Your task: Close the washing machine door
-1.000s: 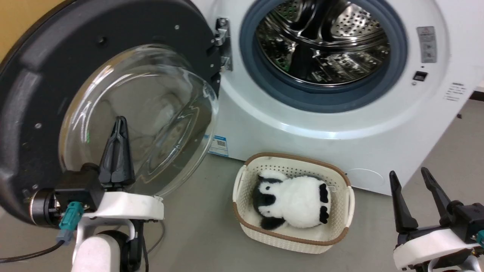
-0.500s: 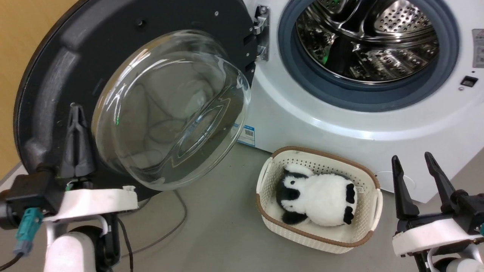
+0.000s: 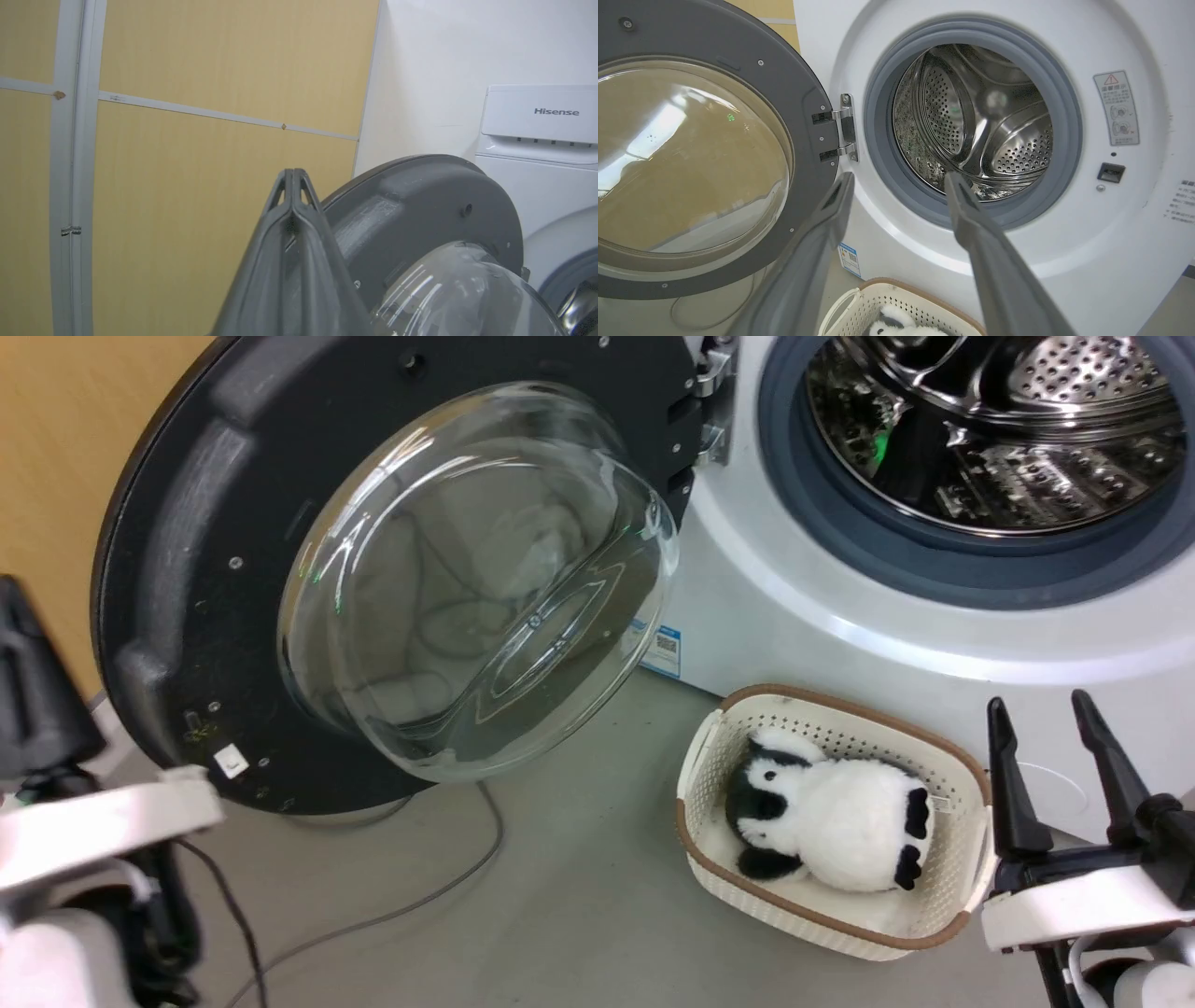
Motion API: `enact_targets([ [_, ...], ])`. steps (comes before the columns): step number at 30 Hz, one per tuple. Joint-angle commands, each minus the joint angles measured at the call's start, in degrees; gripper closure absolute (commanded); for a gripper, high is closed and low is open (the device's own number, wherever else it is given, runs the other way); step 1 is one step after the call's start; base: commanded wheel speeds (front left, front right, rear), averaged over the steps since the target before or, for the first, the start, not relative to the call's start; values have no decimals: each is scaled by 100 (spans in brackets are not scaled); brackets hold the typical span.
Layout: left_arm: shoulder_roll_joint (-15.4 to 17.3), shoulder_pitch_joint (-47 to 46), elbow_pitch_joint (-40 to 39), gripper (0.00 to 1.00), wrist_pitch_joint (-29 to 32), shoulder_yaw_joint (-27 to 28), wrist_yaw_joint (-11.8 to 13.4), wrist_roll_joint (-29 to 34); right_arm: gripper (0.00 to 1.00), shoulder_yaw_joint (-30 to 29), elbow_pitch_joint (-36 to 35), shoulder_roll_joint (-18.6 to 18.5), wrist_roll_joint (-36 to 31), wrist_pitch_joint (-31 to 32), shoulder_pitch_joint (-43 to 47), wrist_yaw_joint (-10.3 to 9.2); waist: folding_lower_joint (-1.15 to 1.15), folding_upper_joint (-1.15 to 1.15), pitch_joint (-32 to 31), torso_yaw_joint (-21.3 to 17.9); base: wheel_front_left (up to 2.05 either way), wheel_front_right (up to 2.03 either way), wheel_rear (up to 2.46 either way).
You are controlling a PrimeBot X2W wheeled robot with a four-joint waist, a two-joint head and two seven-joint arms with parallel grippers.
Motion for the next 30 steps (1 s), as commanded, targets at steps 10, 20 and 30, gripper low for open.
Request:
enact_targets([
  [10,8,-893,692,100,-165,1316,-763,-734,0,-168,-149,0,-82,-160,-215,3,0,0,316,285,0,0,0],
  [20,774,-1695,2551,100,-73,1313,-944,-2493,0,-322,-269,0,-142,-280,-342,3,0,0,710,557,0,0,0],
  [30,1392,-2478,3946,100,1669,1128,-1007,-4902,0,-423,-398,0,-186,-400,-481,4,0,0,1119,822,0,0,0],
])
